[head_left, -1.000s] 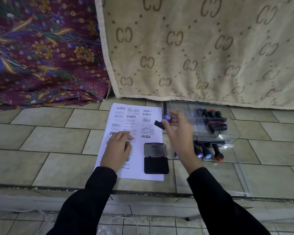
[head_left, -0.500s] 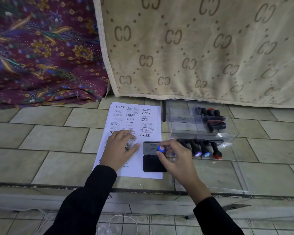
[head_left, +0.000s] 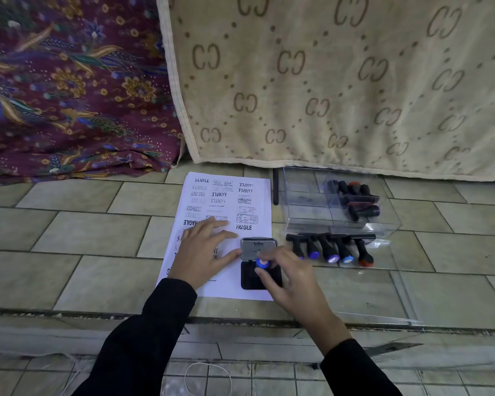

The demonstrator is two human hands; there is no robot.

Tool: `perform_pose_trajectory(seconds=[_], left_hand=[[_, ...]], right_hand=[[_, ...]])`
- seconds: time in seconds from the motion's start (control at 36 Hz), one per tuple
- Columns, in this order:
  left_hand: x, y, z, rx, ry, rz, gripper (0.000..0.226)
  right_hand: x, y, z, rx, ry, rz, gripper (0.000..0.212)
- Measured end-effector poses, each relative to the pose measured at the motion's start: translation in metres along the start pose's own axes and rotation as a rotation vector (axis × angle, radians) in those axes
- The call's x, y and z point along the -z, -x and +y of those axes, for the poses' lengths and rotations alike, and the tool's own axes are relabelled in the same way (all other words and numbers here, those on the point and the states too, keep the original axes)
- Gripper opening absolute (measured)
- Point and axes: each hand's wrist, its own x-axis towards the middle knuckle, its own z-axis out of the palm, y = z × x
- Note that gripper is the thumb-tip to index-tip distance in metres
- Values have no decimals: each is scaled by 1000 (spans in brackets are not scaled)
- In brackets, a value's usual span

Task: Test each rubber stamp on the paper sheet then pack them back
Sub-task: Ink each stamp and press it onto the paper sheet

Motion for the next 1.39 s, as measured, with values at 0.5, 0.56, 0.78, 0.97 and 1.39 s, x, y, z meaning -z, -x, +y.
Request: perform_pose_trajectory(seconds=[0.5, 0.56, 0.78, 0.97, 1.39], left_hand=[[0, -1, 1, -3, -76, -36, 61], [0, -1, 1, -18, -87, -42, 60], [-2, 0, -2, -60, -63, -78, 54], [-1, -1, -3, -55, -87, -121, 50], [3, -2, 1, 97, 199, 6, 29]], right_hand=[[-2, 1, -3, -13, 1, 1, 11], [-2, 1, -2, -19, -6, -1, 12], [6, -19, 0, -71, -35, 174, 15], [3, -54, 8, -148, -63, 222, 20], [-30, -84, 16, -204, 50, 30, 20]])
